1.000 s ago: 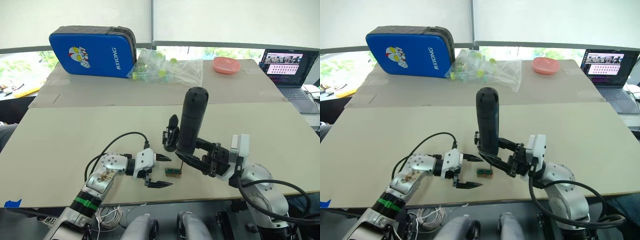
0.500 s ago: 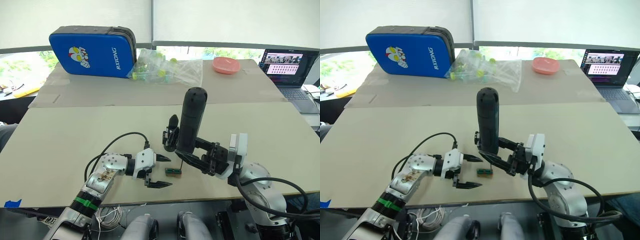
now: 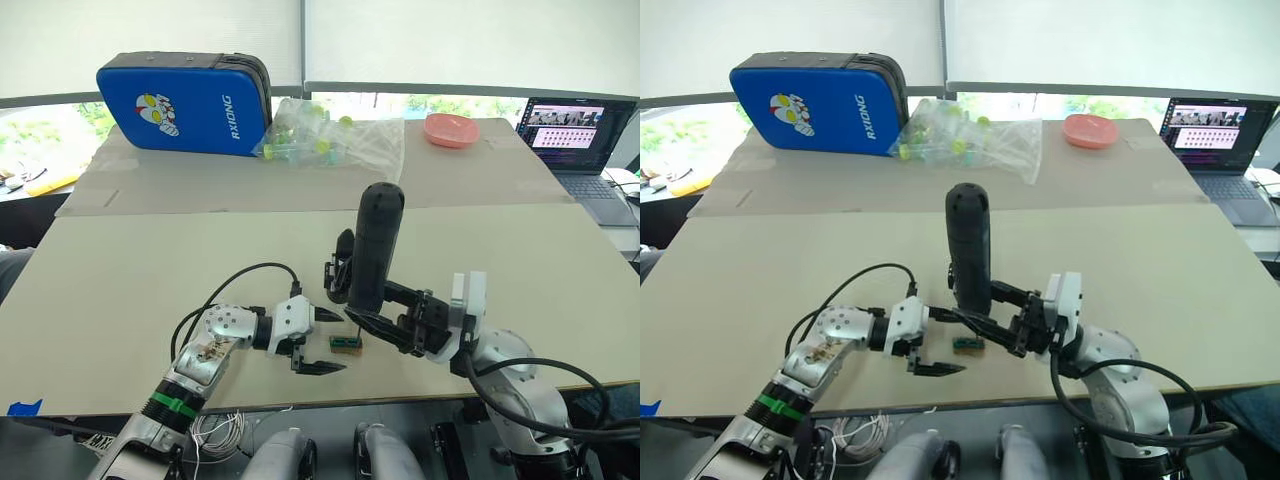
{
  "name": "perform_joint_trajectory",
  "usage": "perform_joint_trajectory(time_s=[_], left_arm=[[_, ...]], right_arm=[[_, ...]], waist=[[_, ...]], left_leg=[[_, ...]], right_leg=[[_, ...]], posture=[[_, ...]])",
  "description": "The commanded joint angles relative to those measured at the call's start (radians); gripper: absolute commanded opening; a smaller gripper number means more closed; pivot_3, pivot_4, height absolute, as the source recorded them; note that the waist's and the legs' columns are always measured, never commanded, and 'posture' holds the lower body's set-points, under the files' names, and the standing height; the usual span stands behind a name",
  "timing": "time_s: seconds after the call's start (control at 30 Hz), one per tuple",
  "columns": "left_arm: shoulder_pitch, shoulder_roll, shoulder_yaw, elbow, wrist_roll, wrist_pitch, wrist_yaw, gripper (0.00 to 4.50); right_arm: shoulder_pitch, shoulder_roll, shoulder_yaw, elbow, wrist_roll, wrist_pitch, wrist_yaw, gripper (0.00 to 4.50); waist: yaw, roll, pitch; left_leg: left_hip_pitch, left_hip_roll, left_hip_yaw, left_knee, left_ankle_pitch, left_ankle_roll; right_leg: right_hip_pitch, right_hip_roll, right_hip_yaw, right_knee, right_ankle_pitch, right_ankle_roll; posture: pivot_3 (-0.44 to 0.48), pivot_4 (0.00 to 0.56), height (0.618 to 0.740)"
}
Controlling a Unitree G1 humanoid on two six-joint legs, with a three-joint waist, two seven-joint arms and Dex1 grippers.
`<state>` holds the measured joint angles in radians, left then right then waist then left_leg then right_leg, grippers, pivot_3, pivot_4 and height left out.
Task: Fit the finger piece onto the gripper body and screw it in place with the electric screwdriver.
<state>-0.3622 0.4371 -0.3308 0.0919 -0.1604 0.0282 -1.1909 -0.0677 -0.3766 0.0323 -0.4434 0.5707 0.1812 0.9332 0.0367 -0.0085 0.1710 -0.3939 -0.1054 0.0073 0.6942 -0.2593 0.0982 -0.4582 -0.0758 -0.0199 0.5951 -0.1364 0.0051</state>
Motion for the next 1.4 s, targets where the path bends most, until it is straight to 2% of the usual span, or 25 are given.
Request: perform_joint_trajectory(time_s=[0.03, 1.4], left_arm=[[-0.004, -0.002, 0.002, -0.027, -0.007, -0.009, 0.003, 4.5], [-0.031, -0.01, -0.005, 0.001, 0.002, -0.02, -0.001, 4.5]], right_arm=[[-0.026, 0.004, -0.014, -0.03, 0.01, -0.055, 0.003, 1.9], [-0.056, -0.023, -0.022, -0.015, 0.021, -0.041, -0.01, 1.9]], waist=[[0.0, 0.0, 0.0], [0.0, 0.0, 0.0]], left_leg=[[0.0, 0.0, 0.0, 0.0, 0.0, 0.0], [0.0, 0.0, 0.0, 0.0, 0.0, 0.0]], right_leg=[[0.0, 0.0, 0.0, 0.0, 0.0, 0.0], [0.0, 0.0, 0.0, 0.0, 0.0, 0.0]], posture=[[0.0, 0.15, 0.74], [0.0, 0.15, 0.74]])
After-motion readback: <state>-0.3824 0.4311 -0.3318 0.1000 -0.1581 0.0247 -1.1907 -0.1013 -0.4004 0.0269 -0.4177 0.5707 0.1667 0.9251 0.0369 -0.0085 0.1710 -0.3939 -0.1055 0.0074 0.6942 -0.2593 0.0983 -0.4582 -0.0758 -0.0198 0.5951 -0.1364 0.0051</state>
